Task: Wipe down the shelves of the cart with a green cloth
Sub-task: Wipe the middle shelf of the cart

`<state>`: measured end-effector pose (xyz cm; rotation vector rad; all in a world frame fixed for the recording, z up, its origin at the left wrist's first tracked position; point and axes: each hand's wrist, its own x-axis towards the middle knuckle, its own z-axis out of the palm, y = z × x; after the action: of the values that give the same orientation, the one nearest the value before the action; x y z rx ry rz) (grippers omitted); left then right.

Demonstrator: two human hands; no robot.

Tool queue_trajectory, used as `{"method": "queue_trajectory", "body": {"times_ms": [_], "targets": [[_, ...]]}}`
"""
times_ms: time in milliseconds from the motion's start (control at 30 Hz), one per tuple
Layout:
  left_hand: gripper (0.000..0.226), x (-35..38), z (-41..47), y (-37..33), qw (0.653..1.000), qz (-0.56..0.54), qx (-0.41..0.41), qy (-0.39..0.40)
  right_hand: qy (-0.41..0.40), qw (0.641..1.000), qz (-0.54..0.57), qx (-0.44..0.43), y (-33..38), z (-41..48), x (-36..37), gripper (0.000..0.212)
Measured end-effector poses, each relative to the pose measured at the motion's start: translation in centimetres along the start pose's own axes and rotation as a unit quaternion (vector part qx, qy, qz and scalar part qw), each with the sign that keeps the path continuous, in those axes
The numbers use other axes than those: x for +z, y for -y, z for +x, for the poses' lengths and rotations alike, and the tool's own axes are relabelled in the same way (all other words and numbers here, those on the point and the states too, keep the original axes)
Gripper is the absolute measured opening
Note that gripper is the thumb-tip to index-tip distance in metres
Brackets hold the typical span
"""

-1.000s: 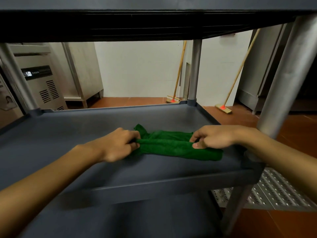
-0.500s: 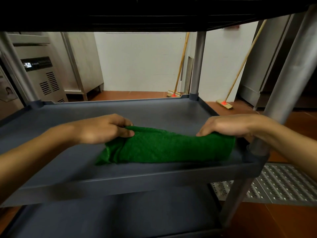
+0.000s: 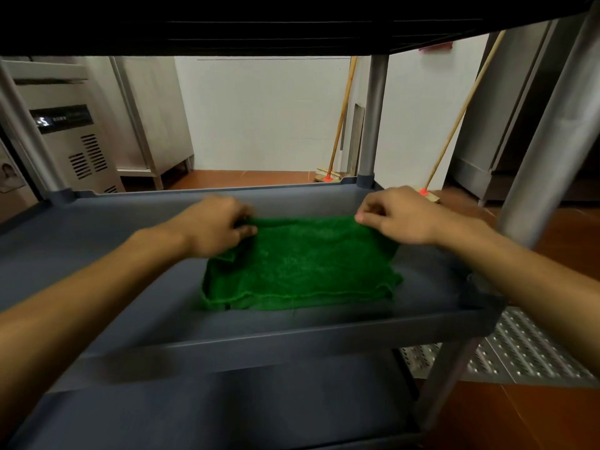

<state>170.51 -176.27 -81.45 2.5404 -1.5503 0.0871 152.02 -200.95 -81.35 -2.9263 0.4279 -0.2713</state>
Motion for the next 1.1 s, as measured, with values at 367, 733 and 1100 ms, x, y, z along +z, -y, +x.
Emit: {"method": "queue_trajectory", "body": {"times_ms": [367,733,1100], "targets": [[0.055,5.3,-2.8,-2.4,0.99,-0.026,0.12,0.065,0.128,0.984,0.036,-0.118,0.1,-2.4,4.7,0.06],[0.037,4.2,-2.8,-3.3,0.984,-0.062,0.141,0.092,0.128,0.976,0.104,-0.139,0.4,-3.3,4.8,0.03],[0.025,3.7,-3.6,-5.2,0.944,-0.257,0.137,0.155,0.268,0.941,0.192,-0.075,0.7,-5.6,1.6,0.021]]}}
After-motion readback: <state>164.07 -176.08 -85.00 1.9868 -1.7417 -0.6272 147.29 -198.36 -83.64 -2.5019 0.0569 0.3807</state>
